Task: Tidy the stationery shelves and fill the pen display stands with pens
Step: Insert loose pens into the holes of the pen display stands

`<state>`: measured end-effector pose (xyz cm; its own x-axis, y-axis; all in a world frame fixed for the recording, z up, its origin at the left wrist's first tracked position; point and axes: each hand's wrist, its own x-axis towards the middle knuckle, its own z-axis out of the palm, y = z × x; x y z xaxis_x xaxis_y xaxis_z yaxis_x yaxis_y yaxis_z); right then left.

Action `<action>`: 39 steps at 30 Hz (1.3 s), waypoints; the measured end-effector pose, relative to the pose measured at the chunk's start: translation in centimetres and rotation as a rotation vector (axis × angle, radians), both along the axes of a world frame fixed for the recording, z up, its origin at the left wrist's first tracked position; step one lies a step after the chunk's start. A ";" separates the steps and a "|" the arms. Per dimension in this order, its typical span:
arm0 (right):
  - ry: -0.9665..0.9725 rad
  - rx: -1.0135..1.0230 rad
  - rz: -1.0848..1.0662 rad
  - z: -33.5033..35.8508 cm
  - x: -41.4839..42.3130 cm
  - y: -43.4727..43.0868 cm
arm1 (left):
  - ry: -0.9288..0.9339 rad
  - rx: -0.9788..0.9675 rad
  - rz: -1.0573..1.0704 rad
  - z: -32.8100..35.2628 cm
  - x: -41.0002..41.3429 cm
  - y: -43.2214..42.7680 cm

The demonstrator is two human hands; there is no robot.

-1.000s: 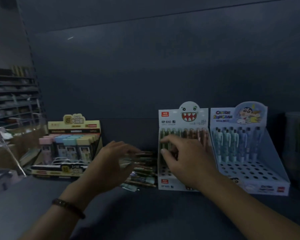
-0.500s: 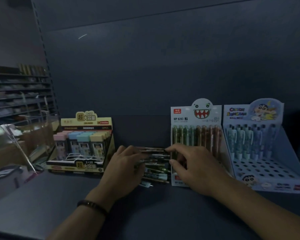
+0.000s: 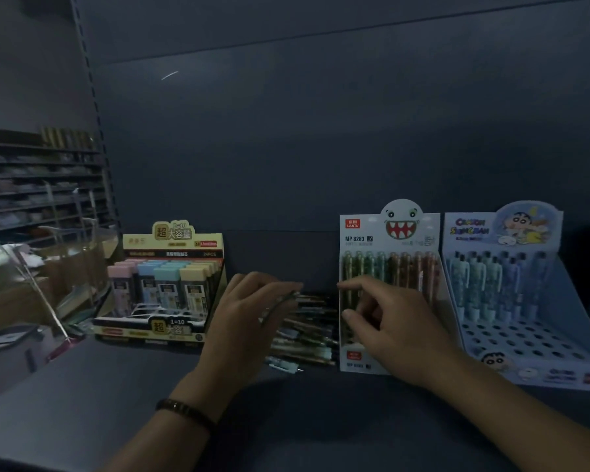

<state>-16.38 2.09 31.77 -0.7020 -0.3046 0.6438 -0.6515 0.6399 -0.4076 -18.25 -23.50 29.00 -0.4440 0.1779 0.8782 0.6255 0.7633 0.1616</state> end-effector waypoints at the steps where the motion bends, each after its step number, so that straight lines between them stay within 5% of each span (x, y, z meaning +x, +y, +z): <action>1: -0.009 -0.043 0.002 0.1 -0.1 0.1 | 0.018 0.033 -0.019 0.2 0.1 0.3; 5: -0.027 -0.219 0.017 0.7 -0.3 0.5 | 0.018 0.222 -0.113 1.5 0.6 1.4; 10: -0.016 -0.421 0.112 1.6 -0.3 1.2 | -0.304 0.564 -0.449 4.9 2.2 4.5; 16: 0.045 -0.558 0.156 3.1 0.1 2.5 | -0.644 0.734 -0.742 5.6 2.4 8.5; 20: 0.055 -0.572 0.173 3.8 0.0 3.3 | -0.701 0.753 -0.814 4.9 2.3 10.3; 32: -0.065 -0.553 0.184 4.1 -0.6 4.0 | -0.523 0.771 -0.675 4.1 1.8 10.9; 39: 0.008 -0.684 -0.025 4.0 -2.0 5.5 | -0.308 0.284 -0.176 1.7 0.2 7.3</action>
